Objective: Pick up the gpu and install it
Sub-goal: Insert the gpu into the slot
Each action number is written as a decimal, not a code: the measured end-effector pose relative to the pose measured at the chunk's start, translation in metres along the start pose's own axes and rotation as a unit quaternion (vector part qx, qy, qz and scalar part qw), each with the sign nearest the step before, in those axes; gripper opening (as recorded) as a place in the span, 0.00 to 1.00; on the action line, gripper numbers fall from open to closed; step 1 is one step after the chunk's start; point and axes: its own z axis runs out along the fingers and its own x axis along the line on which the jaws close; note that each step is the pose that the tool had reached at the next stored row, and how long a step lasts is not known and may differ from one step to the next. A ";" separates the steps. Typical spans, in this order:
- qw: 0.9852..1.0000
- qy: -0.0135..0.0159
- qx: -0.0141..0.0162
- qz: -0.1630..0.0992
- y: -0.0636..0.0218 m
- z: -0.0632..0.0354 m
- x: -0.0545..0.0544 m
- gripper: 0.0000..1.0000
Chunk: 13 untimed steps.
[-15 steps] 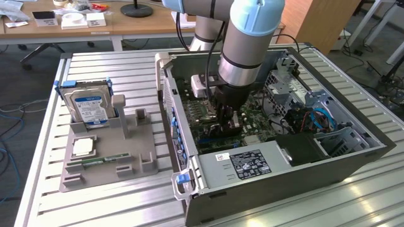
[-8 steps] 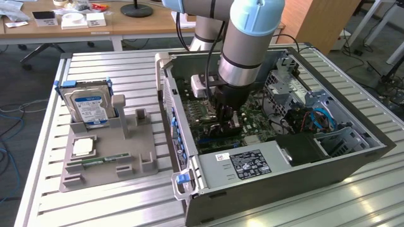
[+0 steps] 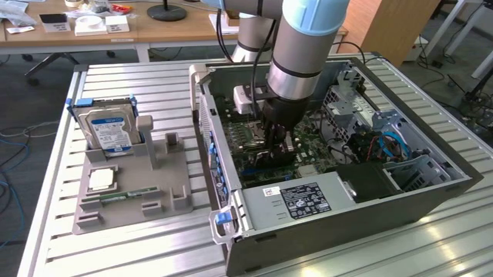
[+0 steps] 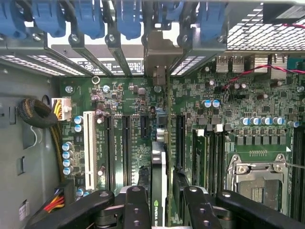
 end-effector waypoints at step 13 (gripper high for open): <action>1.000 0.000 0.000 0.000 0.0001 -0.0001 -0.002 0.27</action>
